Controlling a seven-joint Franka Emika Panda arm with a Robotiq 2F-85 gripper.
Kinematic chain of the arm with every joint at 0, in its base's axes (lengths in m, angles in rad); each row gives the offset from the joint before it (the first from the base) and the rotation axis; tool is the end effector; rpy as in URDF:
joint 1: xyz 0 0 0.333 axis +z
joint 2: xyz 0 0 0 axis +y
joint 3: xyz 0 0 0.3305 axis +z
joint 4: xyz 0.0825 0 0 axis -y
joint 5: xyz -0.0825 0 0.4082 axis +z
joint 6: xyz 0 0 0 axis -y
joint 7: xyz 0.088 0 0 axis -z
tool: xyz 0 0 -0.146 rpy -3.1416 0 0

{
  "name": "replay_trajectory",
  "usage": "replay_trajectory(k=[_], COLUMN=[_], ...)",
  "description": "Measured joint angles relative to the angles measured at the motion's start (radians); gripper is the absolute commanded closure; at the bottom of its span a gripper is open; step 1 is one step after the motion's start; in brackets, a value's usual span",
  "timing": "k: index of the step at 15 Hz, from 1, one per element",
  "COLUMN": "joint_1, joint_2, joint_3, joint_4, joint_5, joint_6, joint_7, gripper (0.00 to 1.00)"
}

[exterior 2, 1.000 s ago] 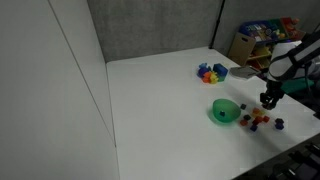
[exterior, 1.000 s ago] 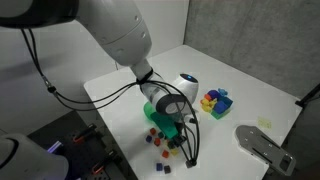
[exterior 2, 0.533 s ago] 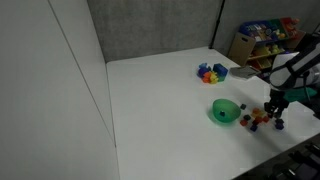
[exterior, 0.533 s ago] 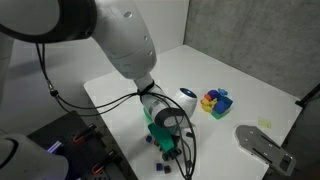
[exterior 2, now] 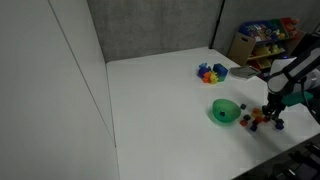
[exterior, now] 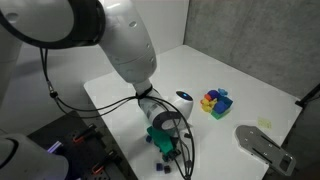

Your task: Pick up the orange and green blocks from the green bowl simultaneously and put them on the table

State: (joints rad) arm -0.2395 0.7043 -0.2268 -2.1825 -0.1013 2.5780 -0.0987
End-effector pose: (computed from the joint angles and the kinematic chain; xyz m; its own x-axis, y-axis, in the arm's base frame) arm 0.4412 -0.2473 0.0014 0.9146 -0.2503 -0.3176 -0.2156 -0.9663 0.1407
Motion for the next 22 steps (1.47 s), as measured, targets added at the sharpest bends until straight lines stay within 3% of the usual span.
replay_trajectory(k=[4,5,6,9,15,22], joint_1=[0.018,0.021,0.023,0.028,0.030,0.069], joint_2=[0.000,0.000,0.000,-0.002,-0.098,-0.353], joint_3=[0.002,0.003,0.004,0.005,0.008,0.015], joint_4=[-0.009,-0.011,-0.014,-0.021,-0.060,-0.098], joint_5=[-0.009,-0.009,-0.009,-0.010,-0.010,-0.026], joint_6=[0.041,0.047,0.052,0.063,0.046,-0.216], joint_7=[-0.003,-0.005,-0.006,-0.013,-0.053,-0.055], gripper=[0.69,0.19,0.18,0.00,0.00,0.00])
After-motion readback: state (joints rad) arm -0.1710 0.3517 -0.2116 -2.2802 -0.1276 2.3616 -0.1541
